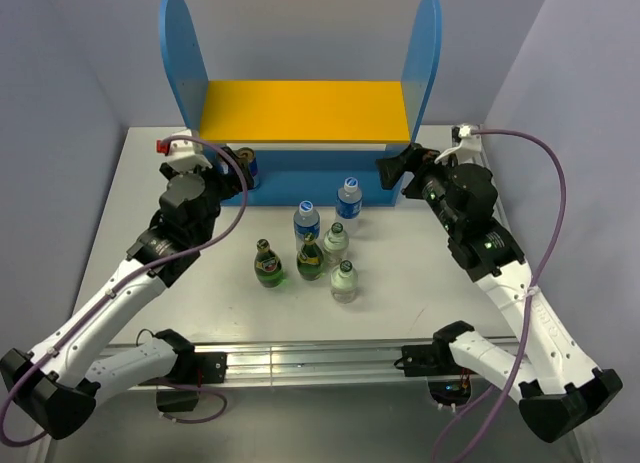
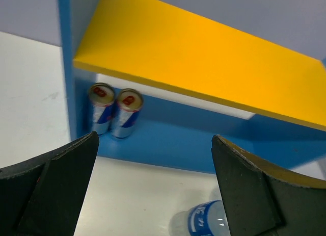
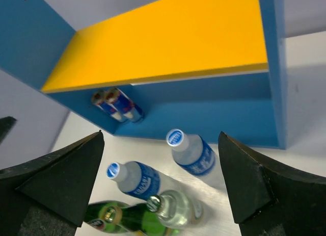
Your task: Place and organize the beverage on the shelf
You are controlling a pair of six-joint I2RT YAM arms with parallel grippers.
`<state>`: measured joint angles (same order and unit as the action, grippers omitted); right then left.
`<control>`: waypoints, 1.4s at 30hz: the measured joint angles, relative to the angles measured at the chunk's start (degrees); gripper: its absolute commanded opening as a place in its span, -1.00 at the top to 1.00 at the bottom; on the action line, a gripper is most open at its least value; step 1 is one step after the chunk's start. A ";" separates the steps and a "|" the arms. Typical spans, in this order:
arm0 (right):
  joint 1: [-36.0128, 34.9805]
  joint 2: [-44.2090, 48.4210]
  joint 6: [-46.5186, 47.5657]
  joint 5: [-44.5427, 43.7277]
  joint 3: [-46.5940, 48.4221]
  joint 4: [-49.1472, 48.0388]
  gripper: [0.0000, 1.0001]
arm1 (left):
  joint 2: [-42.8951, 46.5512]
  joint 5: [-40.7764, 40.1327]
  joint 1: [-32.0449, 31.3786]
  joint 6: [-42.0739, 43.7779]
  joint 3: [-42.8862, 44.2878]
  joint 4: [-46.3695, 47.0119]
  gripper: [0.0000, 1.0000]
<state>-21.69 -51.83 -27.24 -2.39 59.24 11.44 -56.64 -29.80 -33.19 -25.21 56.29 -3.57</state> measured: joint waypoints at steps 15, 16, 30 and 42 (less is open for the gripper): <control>-15.21 11.37 6.16 -14.80 -9.75 5.79 -1.00 | 11.89 -1.66 -13.51 -4.35 -6.99 -14.27 -0.99; -15.96 11.61 6.14 -15.08 -10.51 5.86 -1.00 | 13.25 -0.81 -13.68 -4.92 -8.09 -14.88 -0.99; -22.45 8.41 5.88 -18.58 -11.04 5.66 -1.00 | 17.73 1.11 -23.47 -11.74 -26.95 -9.42 -0.79; -24.09 8.11 5.90 -19.45 -11.91 4.92 -1.00 | 5.18 -9.40 -26.43 -8.22 -30.77 5.51 -0.63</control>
<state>-45.78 -43.72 -21.34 -21.85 47.33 16.36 -51.46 -39.20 -59.61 -33.43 25.52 1.93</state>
